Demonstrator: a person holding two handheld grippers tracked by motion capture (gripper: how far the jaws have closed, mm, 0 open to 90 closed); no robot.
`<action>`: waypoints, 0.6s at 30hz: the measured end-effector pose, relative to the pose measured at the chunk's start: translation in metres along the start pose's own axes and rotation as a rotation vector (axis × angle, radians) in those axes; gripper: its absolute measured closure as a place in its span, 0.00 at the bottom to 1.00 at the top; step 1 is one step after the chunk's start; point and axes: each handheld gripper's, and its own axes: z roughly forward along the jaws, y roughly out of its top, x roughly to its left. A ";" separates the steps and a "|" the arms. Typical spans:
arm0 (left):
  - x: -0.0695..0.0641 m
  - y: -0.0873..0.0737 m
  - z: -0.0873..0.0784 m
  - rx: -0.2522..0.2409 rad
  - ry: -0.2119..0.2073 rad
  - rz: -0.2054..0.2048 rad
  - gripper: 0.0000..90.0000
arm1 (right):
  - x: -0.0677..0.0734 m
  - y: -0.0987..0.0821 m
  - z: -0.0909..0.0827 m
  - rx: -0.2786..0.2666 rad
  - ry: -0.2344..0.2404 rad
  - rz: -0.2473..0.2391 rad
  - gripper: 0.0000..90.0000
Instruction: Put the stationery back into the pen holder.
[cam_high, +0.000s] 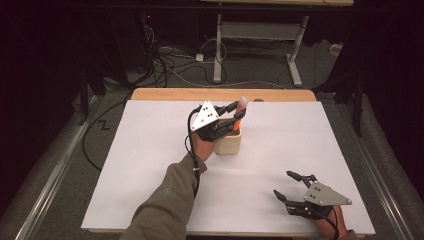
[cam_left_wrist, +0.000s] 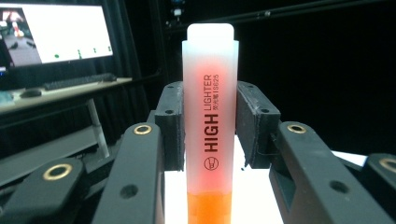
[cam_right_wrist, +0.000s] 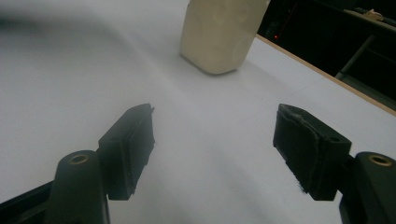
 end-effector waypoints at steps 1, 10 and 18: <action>0.000 -0.002 0.001 0.000 -0.002 -0.006 0.71 | 0.000 0.000 0.000 0.001 -0.001 -0.001 0.32; 0.002 -0.015 0.003 0.028 0.009 -0.020 0.71 | 0.002 0.000 0.001 0.004 0.006 -0.012 0.33; 0.002 -0.030 0.003 0.077 -0.007 -0.031 0.71 | 0.003 0.001 0.001 0.006 0.012 -0.018 0.33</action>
